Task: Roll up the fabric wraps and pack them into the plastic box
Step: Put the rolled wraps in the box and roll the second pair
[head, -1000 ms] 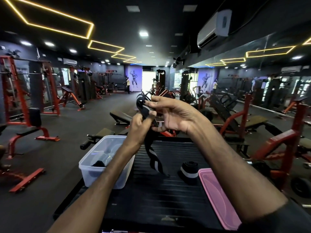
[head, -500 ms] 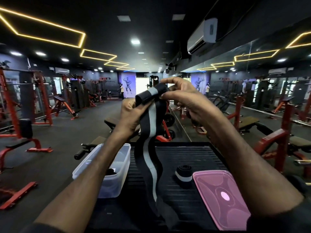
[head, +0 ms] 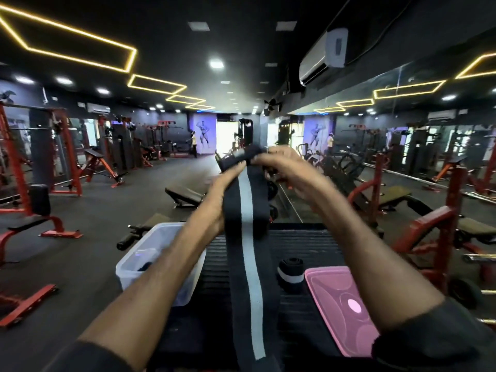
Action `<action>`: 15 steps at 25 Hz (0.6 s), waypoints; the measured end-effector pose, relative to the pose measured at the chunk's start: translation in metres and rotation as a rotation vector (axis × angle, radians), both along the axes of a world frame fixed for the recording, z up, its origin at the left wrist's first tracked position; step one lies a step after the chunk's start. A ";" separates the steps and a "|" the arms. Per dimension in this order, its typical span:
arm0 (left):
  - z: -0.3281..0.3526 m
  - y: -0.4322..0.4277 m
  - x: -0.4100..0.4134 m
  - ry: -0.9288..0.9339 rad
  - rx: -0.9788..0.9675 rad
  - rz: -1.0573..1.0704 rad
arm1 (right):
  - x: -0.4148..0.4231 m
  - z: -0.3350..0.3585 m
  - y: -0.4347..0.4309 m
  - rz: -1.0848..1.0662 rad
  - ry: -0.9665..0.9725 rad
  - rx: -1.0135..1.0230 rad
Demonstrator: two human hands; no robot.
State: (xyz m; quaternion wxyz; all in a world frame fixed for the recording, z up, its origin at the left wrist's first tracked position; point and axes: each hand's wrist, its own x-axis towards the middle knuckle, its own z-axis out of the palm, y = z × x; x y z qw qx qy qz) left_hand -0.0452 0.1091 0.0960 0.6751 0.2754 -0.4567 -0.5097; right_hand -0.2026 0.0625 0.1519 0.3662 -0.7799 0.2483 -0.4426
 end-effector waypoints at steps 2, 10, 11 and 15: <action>-0.073 -0.018 0.002 0.011 0.158 -0.021 | 0.007 -0.066 -0.017 -0.111 0.085 0.143; -0.173 -0.040 0.012 -0.079 0.337 0.033 | 0.007 -0.168 -0.047 -0.124 0.207 0.370; -0.174 -0.041 0.014 -0.079 0.359 0.021 | 0.004 -0.166 -0.049 -0.028 0.177 0.439; -0.191 -0.050 0.019 -0.036 0.352 -0.064 | 0.001 -0.167 -0.057 0.090 0.088 0.569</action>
